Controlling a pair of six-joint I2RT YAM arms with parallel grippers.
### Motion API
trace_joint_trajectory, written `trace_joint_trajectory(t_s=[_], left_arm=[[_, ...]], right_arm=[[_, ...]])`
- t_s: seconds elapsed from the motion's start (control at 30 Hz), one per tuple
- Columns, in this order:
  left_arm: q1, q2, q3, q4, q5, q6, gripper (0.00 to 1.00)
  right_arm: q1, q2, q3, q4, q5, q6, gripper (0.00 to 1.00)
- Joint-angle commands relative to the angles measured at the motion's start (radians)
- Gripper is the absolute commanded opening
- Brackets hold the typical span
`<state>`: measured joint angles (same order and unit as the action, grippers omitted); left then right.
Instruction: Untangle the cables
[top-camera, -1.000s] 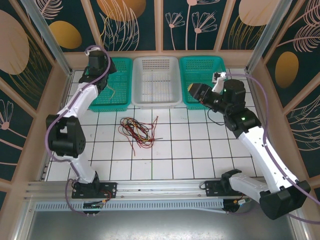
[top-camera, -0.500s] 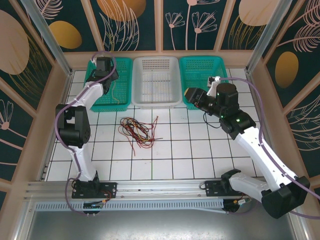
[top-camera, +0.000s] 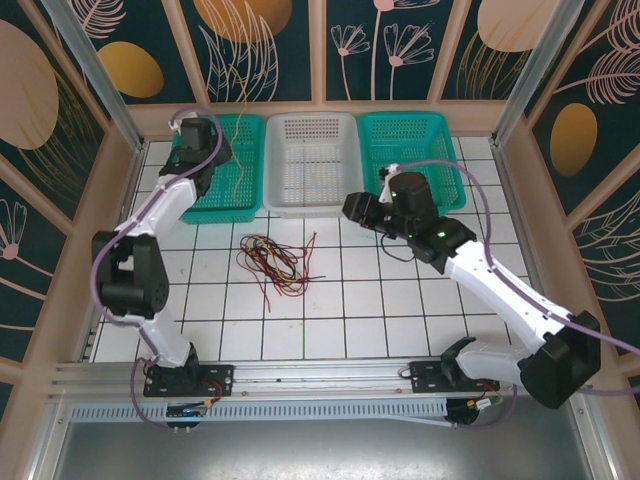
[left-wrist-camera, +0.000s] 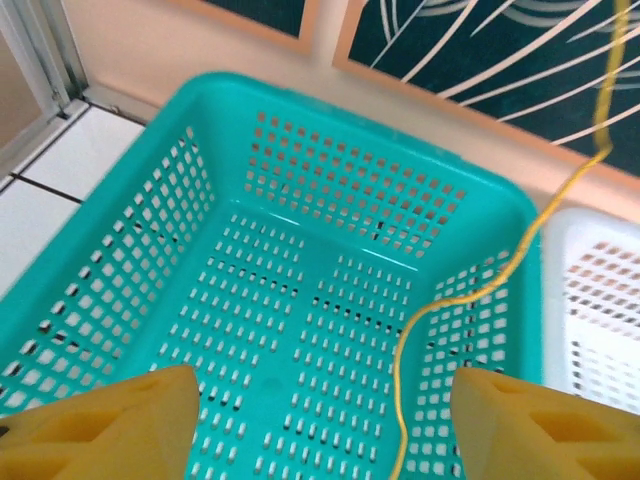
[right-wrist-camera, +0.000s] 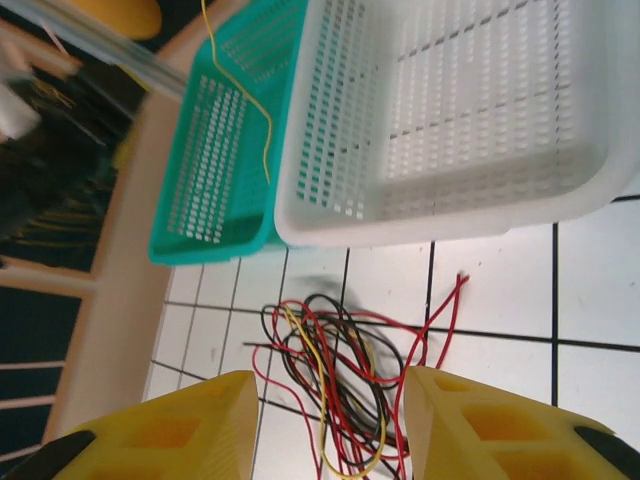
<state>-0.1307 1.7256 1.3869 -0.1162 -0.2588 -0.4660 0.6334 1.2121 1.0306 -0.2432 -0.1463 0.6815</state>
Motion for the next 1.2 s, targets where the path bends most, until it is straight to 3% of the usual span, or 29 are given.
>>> trace_joint_trajectory(t_s=[0.0, 0.23, 0.37, 0.5, 0.63, 0.77, 0.9, 1.1, 1.17], left_arm=[[0.006, -0.115, -0.079, -0.007, 0.051, -0.042, 0.67], [0.006, -0.262, -0.319, 0.027, 0.183, -0.127, 0.63], [0.006, -0.271, -0.375, 0.069, 0.196, -0.128, 0.66], [0.006, -0.155, -0.232, 0.070, 0.135, -0.085, 0.68], [0.006, 0.057, -0.001, 0.074, 0.083, -0.029, 0.71], [0.006, 0.235, 0.212, 0.095, 0.138, 0.056, 0.74], [0.006, 0.339, 0.327, 0.107, 0.120, 0.131, 0.77], [0.005, 0.479, 0.478, 0.057, 0.108, 0.196, 0.71], [0.005, 0.506, 0.497, 0.056, 0.130, 0.195, 0.63]], right_arm=[[0.035, 0.035, 0.003, 0.014, 0.057, -0.028, 0.42], [0.103, 0.128, 0.013, 0.030, 0.075, -0.036, 0.42], [0.133, 0.176, 0.027, 0.030, 0.074, -0.034, 0.43], [0.141, 0.202, 0.032, 0.047, 0.062, -0.027, 0.43], [0.146, 0.198, 0.031, 0.054, 0.062, -0.015, 0.43], [0.149, 0.184, 0.017, 0.048, 0.071, -0.006, 0.43], [0.149, 0.181, 0.005, 0.047, 0.068, 0.004, 0.43], [0.149, 0.195, 0.026, 0.032, 0.059, 0.005, 0.43], [0.149, 0.202, 0.032, 0.026, 0.060, 0.001, 0.43]])
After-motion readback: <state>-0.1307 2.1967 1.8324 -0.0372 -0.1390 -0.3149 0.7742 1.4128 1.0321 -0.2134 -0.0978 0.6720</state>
